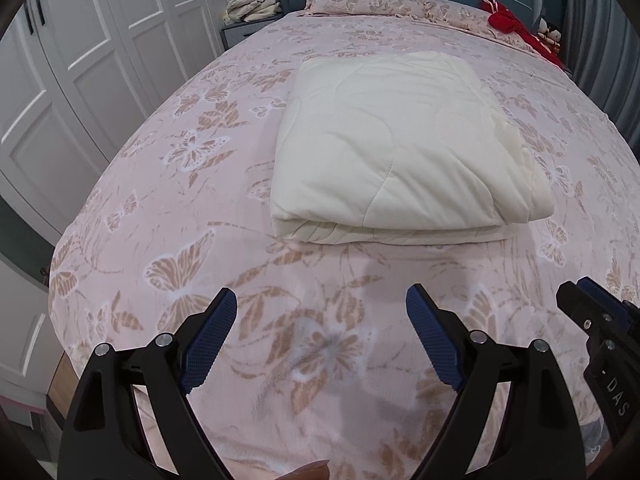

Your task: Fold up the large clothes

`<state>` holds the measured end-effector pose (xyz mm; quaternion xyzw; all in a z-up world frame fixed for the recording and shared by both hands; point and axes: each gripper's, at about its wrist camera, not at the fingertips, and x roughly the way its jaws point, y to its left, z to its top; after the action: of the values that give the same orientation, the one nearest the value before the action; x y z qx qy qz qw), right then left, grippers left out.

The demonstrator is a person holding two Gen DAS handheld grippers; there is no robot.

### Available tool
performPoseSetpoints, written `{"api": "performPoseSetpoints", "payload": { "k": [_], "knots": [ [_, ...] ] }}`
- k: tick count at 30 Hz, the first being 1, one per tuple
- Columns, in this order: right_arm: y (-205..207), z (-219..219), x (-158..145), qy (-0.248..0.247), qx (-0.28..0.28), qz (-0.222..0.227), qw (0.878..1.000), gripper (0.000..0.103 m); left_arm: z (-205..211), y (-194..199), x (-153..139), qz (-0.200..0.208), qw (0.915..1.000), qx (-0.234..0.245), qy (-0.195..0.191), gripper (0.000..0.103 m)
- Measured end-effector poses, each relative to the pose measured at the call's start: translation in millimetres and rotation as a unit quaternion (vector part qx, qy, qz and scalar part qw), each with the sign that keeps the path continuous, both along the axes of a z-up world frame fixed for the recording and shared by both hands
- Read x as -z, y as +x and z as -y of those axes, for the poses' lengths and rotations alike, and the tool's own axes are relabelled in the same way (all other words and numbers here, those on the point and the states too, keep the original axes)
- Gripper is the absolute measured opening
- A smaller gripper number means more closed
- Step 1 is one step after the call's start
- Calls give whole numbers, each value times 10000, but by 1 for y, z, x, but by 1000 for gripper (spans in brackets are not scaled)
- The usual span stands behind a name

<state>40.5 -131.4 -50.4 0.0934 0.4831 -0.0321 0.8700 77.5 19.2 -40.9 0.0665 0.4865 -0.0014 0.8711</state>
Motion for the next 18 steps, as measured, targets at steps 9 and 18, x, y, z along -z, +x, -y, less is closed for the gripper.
{"api": "performPoseSetpoints", "payload": {
  "k": [9,18],
  "knots": [
    [-4,-7,2,-33,-57,-14,10000,22,-1,-2,1,4,10000,-17,-6,84],
    [-8,-12,2,-80,-81,30,9999,28,-1,-6,2,12,10000,-25,6,84]
  ]
}}
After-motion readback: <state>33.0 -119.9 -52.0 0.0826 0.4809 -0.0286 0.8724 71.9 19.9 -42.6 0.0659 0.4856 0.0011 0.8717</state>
